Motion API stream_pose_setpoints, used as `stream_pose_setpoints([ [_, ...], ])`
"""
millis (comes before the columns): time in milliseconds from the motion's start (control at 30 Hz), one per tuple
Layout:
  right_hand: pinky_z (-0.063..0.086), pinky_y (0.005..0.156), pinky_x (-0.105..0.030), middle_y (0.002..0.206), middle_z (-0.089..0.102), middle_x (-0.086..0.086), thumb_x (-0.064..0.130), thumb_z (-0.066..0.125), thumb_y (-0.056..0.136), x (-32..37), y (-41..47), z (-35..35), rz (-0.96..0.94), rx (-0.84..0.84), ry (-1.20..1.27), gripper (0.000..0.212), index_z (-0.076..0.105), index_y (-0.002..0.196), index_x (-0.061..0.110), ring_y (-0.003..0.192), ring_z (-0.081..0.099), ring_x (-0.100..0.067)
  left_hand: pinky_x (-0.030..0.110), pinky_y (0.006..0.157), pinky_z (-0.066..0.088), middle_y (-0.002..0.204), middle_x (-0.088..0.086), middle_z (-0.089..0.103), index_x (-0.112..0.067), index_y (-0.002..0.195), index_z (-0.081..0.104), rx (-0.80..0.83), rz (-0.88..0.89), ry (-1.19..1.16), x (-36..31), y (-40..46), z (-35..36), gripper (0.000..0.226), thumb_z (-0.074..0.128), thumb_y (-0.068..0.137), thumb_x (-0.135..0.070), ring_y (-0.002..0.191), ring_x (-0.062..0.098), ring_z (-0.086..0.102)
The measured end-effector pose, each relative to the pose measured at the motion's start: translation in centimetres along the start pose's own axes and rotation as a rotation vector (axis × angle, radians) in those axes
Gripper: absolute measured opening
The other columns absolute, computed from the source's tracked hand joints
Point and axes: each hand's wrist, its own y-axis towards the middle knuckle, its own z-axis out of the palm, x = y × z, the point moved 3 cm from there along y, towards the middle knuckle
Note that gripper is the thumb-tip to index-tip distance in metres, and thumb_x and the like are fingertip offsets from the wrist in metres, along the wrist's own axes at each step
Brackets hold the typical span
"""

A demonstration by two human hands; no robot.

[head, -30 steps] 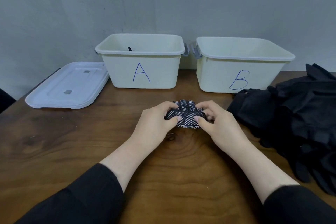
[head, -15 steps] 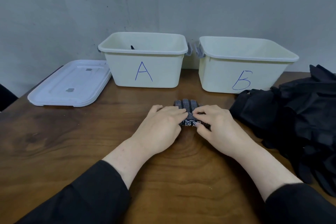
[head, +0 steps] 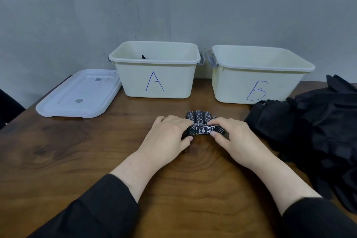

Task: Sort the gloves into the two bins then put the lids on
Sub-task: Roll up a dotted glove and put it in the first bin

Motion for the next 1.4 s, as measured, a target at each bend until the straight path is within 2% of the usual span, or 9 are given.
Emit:
stream_pose_setpoints([
  [167,0.05,0.095,-0.037,0.108,0.067,0.016,0.041,0.058,0.097,-0.6,-0.4,-0.3,0.036,-0.002,0.165,0.021,0.058,0.116,0.049,0.105,0.059,-0.006,0.031,0.106,0.03,0.121,-0.013,0.063,-0.033,0.138,0.052,-0.049,-0.02,-0.14,-0.4,0.0,-0.5,0.04,0.057,0.098,-0.037,0.115,0.009,0.049],
  [367,0.058,0.082,-0.044,0.102,0.069,0.013,0.038,0.059,0.096,-0.6,-0.5,-0.7,0.076,-0.032,0.319,0.016,0.067,0.104,0.051,0.092,0.067,-0.011,0.035,0.097,0.047,0.108,-0.016,0.063,-0.05,0.129,0.047,0.036,-0.191,-0.437,0.5,-0.3,0.0,0.035,0.055,0.095,-0.047,0.108,0.012,0.056],
  [500,0.057,0.084,-0.042,0.101,0.07,0.013,0.038,0.059,0.096,-1.0,-0.3,-0.7,0.11,-0.051,0.354,0.016,0.071,0.1,0.049,0.093,0.067,-0.009,0.02,0.092,0.048,0.107,-0.023,0.062,-0.044,0.127,0.054,0.027,-0.235,-0.54,0.2,-0.2,-0.3,0.032,0.058,0.096,-0.042,0.104,0.001,0.06],
  [633,0.054,0.085,-0.033,0.095,0.069,0.021,0.034,0.06,0.097,-1.2,0.1,-0.4,0.146,-0.045,0.307,0.017,0.074,0.093,0.041,0.093,0.063,-0.002,0.027,0.1,0.044,0.117,-0.02,0.06,-0.037,0.128,0.056,-0.044,-0.238,-0.438,0.1,0.1,-0.3,0.033,0.059,0.096,-0.042,0.112,0.002,0.054],
  [767,0.047,0.097,-0.044,0.099,0.063,0.018,0.035,0.058,0.099,-1.4,0.3,-0.1,0.164,0.004,0.176,0.018,0.075,0.093,0.04,0.096,0.059,-0.002,0.031,0.106,0.032,0.126,-0.014,0.051,-0.034,0.129,0.06,-0.119,-0.084,-0.23,0.0,0.4,-0.5,0.036,0.063,0.094,-0.039,0.118,0.006,0.046],
  [867,0.047,0.1,-0.041,0.103,0.062,0.022,0.033,0.058,0.1,-0.8,0.2,-0.1,0.151,-0.027,0.166,0.018,0.074,0.105,0.039,0.1,0.059,0.0,0.032,0.108,0.025,0.138,-0.012,0.052,-0.034,0.129,0.065,-0.06,0.02,-0.119,-0.3,0.5,-0.3,0.035,0.059,0.096,-0.043,0.129,0.008,0.039],
  [1067,0.048,0.096,-0.025,0.109,0.067,0.019,0.033,0.056,0.102,0.5,0.5,-0.5,0.151,-0.013,0.143,0.021,0.073,0.114,0.032,0.104,0.06,0.0,0.036,0.11,0.024,0.14,-0.02,0.052,-0.038,0.139,0.055,0.1,-0.017,-0.051,-0.3,0.7,0.6,0.04,0.042,0.102,-0.048,0.13,0.007,0.037],
  [1300,0.047,0.081,-0.013,0.091,0.065,0.02,0.032,0.07,0.093,2.6,4.0,-2.0,0.14,0.412,0.038,0.031,0.07,0.123,0.023,0.091,0.065,-0.002,0.03,0.11,0.017,0.148,-0.019,0.047,-0.037,0.144,0.049,0.102,-0.007,-0.088,0.2,0.2,0.4,0.044,0.043,0.102,-0.049,0.137,0.004,0.032],
  [1400,0.05,0.092,-0.025,0.103,0.069,0.014,0.029,0.073,0.088,3.4,5.8,-2.0,0.129,0.544,-0.059,0.036,0.069,0.123,0.024,0.099,0.064,-0.008,0.025,0.106,0.016,0.148,-0.021,0.046,-0.038,0.145,0.047,0.097,0.012,-0.151,0.6,0.1,0.4,0.045,0.047,0.101,-0.048,0.137,0.002,0.031],
])
